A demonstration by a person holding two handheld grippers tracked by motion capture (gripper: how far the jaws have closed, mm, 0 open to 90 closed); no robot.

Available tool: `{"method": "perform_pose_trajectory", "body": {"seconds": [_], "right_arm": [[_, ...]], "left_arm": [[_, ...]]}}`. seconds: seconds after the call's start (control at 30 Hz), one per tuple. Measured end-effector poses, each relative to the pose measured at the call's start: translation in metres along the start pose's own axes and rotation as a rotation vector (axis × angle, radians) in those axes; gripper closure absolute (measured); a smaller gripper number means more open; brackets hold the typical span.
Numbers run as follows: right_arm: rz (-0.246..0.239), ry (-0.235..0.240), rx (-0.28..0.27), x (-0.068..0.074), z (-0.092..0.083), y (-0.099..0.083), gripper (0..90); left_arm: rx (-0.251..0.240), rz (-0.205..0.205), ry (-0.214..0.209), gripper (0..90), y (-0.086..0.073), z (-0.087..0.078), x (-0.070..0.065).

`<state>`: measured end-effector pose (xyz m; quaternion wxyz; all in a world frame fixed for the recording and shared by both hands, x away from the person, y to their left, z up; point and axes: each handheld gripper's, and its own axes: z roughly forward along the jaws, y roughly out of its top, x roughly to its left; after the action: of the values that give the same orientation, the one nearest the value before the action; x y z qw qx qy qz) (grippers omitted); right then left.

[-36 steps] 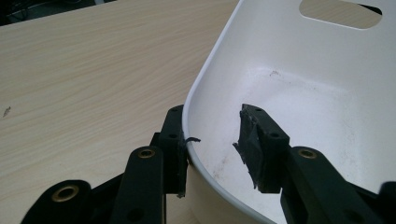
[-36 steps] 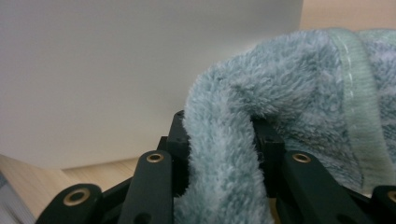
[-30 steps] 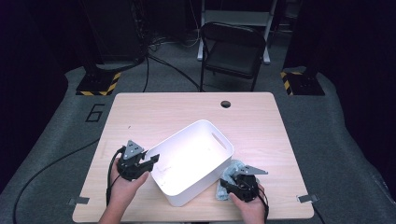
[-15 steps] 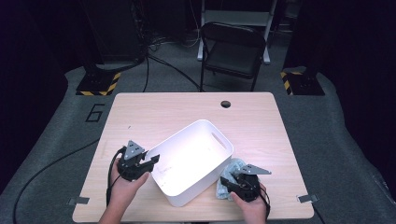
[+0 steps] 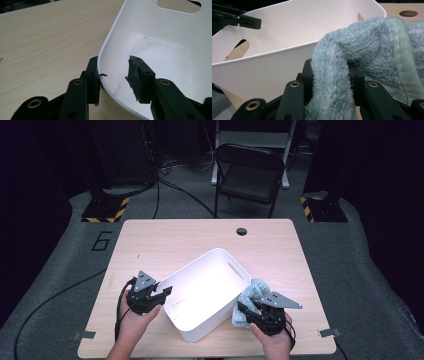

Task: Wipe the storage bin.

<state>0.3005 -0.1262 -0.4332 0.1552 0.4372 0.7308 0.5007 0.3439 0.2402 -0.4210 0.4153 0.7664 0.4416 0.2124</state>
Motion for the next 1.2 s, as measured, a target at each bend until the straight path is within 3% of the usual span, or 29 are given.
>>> {"method": "perform_pose_trajectory", "body": {"seconds": [0.3,0.87,1.2], "right_arm": [[0.003,0.005,0.013,-0.004,0.007,-0.008,66.5],[0.049,0.005,0.207,-0.016,0.047,-0.045,66.5],[0.069,0.020,0.191,-0.018,0.046,-0.044,66.4]], "left_arm": [[0.000,0.001,-0.002,62.1,0.000,0.000,0.000],[0.004,-0.006,0.002,60.9,0.000,0.000,-0.001],[0.010,-0.002,-0.004,60.3,0.001,-0.001,0.000]]}}
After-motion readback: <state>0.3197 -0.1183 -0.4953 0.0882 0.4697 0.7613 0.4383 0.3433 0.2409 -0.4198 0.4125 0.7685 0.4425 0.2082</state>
